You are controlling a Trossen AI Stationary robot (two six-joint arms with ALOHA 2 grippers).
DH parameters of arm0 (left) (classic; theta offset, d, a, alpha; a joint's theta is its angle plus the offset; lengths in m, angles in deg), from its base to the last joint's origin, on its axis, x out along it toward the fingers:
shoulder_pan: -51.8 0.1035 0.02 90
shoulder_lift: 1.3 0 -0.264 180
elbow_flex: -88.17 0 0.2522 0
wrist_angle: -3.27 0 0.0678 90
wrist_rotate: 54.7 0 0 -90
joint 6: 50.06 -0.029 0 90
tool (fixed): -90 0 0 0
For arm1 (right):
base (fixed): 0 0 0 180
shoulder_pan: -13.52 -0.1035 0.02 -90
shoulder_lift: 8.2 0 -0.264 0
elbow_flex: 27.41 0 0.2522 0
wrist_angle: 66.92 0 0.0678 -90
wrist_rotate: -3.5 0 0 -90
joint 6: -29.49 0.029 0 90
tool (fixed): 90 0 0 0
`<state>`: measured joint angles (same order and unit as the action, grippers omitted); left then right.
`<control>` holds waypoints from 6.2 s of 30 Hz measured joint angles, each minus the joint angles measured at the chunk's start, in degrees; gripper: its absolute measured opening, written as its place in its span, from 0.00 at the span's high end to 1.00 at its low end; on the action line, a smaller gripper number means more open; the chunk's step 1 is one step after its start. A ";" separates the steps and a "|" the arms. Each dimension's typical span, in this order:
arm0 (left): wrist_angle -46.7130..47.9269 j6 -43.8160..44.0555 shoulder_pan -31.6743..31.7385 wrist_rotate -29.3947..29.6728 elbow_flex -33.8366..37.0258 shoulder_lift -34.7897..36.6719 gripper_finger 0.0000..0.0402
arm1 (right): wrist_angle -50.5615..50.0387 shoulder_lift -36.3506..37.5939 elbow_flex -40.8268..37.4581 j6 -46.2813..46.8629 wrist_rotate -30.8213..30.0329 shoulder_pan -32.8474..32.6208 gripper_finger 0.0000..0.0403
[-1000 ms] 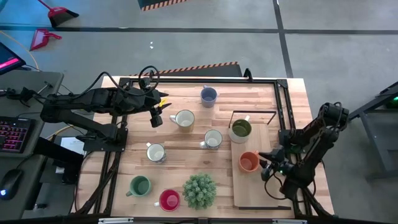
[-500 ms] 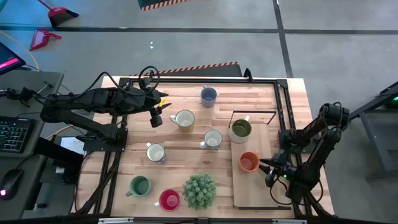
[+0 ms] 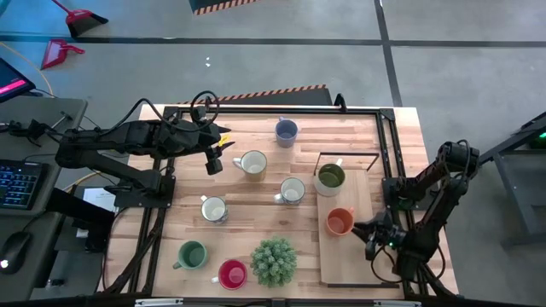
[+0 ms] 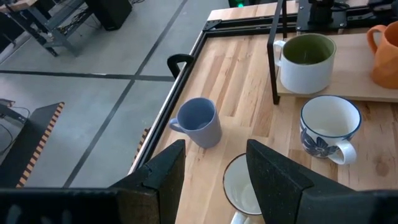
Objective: Place coffee mugs
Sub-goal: Put the orange mug on the shelf, then move the yellow mug to the center of the table
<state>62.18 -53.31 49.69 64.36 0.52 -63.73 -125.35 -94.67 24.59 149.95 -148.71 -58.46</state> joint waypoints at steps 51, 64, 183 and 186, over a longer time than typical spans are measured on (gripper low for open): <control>0.07 0.00 -0.02 -0.02 0.00 0.00 0.60 | 22.68 12.93 0.02 -42.78 16.66 15.39 0.80; 0.20 0.00 -0.02 -0.02 -0.01 -0.01 0.60 | 20.49 12.92 0.02 -43.58 15.78 18.34 0.80; -19.79 -6.17 3.15 -5.12 0.00 -0.68 0.60 | -27.51 50.88 30.32 -74.04 -0.50 22.57 0.80; -16.05 -4.53 6.74 -1.07 -0.09 -1.35 0.60 | -27.51 50.75 30.32 -74.03 -0.28 22.58 0.80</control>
<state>46.12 -57.84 56.43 63.30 0.43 -65.08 -152.86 -43.92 54.90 75.92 -148.99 -35.89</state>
